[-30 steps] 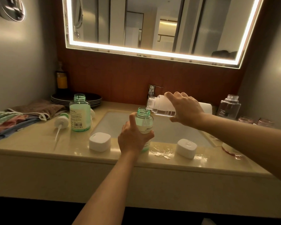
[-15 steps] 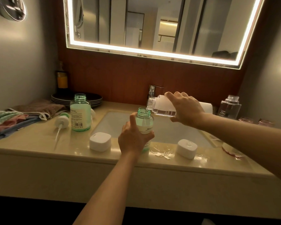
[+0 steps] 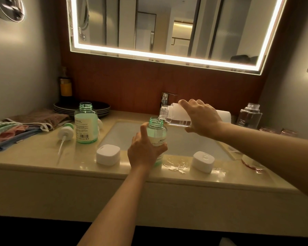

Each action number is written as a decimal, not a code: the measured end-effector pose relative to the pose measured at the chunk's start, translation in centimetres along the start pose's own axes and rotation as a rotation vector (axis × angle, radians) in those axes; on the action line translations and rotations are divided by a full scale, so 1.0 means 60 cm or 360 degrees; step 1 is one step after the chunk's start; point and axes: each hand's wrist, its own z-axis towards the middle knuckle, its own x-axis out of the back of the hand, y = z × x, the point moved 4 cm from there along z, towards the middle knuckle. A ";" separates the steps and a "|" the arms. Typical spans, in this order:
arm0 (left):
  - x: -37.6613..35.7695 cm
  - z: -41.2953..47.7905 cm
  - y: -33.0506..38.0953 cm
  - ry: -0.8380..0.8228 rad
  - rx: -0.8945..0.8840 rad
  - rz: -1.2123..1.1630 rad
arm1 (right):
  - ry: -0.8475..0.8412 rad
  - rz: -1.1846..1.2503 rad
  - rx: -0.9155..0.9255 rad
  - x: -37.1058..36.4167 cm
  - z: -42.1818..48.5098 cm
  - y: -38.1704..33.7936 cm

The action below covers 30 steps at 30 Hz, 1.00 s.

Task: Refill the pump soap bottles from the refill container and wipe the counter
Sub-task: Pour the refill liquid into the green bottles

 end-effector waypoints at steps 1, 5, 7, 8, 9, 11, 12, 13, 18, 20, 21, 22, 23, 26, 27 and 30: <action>0.000 0.000 0.000 0.0000 -0.0002 -0.0003 | 0.0000 -0.0002 0.0001 0.000 0.000 0.000; 0.000 0.000 -0.001 -0.0001 -0.0001 0.0000 | -0.0003 -0.0008 0.0009 0.000 0.001 -0.001; 0.000 -0.001 -0.001 0.0000 -0.0005 0.0005 | -0.0003 -0.0010 0.0009 0.000 0.001 -0.001; 0.000 -0.001 -0.001 0.0001 -0.0005 0.0003 | -0.0003 -0.0007 0.0008 0.000 0.001 0.000; 0.000 -0.001 -0.002 0.0002 -0.0003 -0.0002 | -0.0005 -0.0005 0.0007 0.000 0.001 -0.001; 0.000 -0.001 -0.002 0.0003 0.0002 -0.0010 | -0.0005 -0.0003 0.0008 0.001 0.001 -0.001; 0.000 0.000 -0.002 0.0002 0.0002 -0.0009 | -0.0005 -0.0004 0.0008 0.001 0.001 -0.001; -0.001 0.000 -0.002 -0.0001 0.0001 -0.0007 | -0.0006 -0.0002 0.0008 0.001 0.001 -0.001; 0.000 -0.002 -0.002 -0.0004 -0.0006 0.0002 | 0.0009 0.0002 0.0013 0.002 0.001 -0.002; 0.001 -0.002 -0.002 -0.0001 -0.0008 -0.0007 | 0.0010 0.0004 0.0012 0.001 0.002 -0.003; 0.001 -0.002 -0.002 -0.0003 -0.0009 -0.0010 | 0.0009 0.0006 0.0009 0.001 0.002 -0.003; 0.001 -0.002 -0.002 -0.0006 -0.0009 -0.0010 | 0.0008 0.0006 0.0007 0.001 0.002 -0.003; 0.001 -0.002 -0.002 -0.0009 -0.0009 -0.0008 | 0.0009 0.0004 0.0006 0.000 0.002 -0.003; 0.000 -0.002 -0.002 -0.0008 -0.0009 -0.0008 | 0.0017 -0.0007 0.0008 0.001 0.003 -0.002; 0.001 -0.002 -0.002 -0.0007 -0.0008 -0.0005 | 0.0016 -0.0006 0.0010 0.001 0.003 -0.002; 0.000 -0.003 -0.003 -0.0016 -0.0002 0.0003 | 0.0010 -0.0008 0.0013 0.002 0.003 -0.002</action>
